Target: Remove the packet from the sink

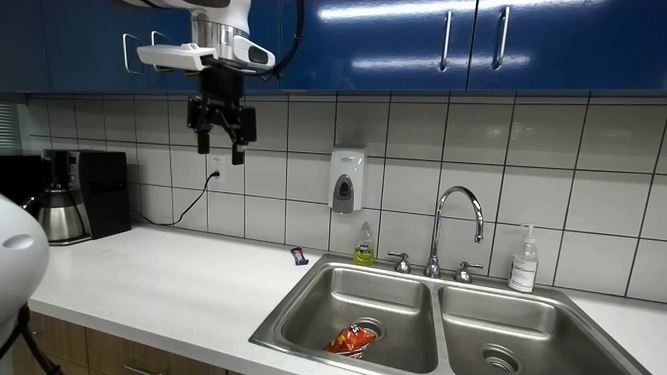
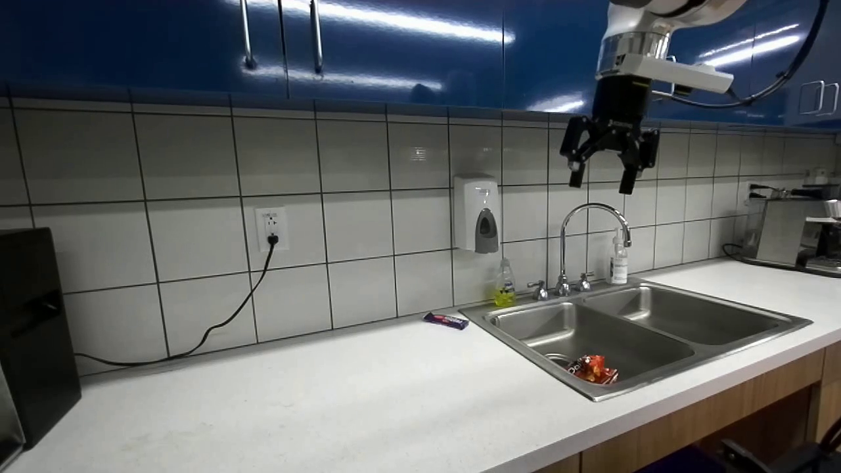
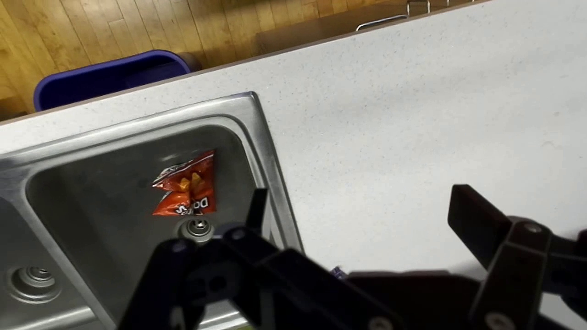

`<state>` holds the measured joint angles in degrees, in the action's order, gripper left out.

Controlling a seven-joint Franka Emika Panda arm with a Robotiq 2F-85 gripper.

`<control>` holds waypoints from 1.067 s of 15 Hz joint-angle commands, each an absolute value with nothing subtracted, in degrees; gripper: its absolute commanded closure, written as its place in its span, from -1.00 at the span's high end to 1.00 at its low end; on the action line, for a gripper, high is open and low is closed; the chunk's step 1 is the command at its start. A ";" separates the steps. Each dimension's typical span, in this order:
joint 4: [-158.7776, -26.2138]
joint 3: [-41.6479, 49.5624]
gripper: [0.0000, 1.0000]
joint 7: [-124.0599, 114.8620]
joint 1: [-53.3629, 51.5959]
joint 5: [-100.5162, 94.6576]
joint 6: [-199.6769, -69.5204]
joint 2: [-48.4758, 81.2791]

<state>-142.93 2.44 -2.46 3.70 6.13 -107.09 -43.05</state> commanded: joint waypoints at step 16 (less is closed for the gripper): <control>-147.93 11.50 1.00 -1.50 11.55 2.30 -136.06 -20.63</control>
